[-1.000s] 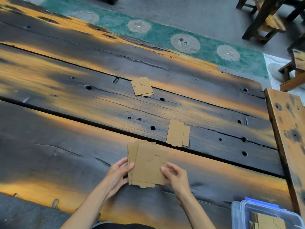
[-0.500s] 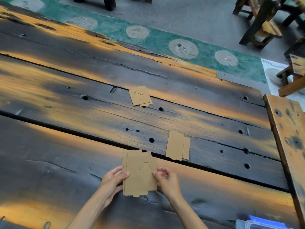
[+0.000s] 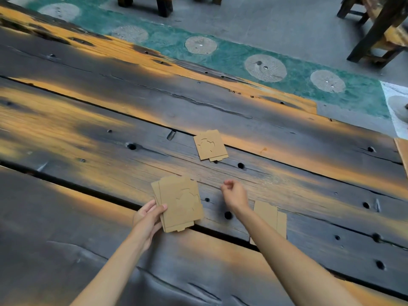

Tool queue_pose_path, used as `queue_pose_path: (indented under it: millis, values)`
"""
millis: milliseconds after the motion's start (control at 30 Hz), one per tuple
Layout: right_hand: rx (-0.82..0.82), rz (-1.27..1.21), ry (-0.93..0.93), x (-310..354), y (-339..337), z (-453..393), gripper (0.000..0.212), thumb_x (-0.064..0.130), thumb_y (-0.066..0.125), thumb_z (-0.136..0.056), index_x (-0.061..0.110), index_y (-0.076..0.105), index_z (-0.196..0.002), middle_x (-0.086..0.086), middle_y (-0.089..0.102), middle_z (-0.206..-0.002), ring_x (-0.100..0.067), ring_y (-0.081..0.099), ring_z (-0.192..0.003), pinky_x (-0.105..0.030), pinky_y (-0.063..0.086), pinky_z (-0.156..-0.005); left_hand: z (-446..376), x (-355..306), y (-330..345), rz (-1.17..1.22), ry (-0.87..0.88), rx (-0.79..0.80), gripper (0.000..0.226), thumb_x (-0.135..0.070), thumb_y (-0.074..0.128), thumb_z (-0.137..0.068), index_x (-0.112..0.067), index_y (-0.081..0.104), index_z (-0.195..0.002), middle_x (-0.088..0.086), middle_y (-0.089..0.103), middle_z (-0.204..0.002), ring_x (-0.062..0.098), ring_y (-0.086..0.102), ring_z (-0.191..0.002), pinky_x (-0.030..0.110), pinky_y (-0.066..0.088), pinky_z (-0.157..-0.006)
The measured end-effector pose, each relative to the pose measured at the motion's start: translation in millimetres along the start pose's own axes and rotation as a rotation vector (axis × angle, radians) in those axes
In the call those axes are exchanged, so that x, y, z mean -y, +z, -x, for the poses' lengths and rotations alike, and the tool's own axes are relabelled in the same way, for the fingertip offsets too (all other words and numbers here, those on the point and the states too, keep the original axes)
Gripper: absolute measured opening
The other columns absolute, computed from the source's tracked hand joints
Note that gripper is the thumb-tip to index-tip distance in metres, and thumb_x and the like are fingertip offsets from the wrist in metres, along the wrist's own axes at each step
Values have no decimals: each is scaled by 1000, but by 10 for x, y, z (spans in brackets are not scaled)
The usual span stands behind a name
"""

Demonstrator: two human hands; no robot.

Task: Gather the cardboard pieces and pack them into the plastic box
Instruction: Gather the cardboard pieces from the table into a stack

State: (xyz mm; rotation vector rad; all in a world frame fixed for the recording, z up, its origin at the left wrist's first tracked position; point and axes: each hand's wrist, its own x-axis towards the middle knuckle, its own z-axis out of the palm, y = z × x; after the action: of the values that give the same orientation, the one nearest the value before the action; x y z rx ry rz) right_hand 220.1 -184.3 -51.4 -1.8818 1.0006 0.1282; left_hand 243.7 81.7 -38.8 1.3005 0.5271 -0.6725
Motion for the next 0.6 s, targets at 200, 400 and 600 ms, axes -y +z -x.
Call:
queue_pose_path:
  millis: [200,400,600]
  values:
    - [-70,174,1,486,84,-874,48,28,68,-94,9,53,-135,-11,62,-134,-30,60,-122,-42,49,-104,-428,-253,38,10,13,-30,36,-2,65,-94,-10,66,-129,8,78,-119,15,77,-93,31,61,-78]
    - [-141,330,92,713,246,-1463,89,48,82,-77,6,37,-142,-20,45,-146,-38,43,-134,-50,43,-103,-708,-359,48,33,5,-50,33,-5,67,-94,-11,67,-127,7,79,-116,19,77,-100,36,60,-85]
    - [-179,416,228,751,460,-1619,107,58,89,-60,4,38,-138,-21,35,-142,-35,36,-130,-46,42,-98,-772,-311,-16,44,-9,-84,30,-6,68,-93,-16,69,-121,1,82,-109,14,78,-97,30,63,-76]
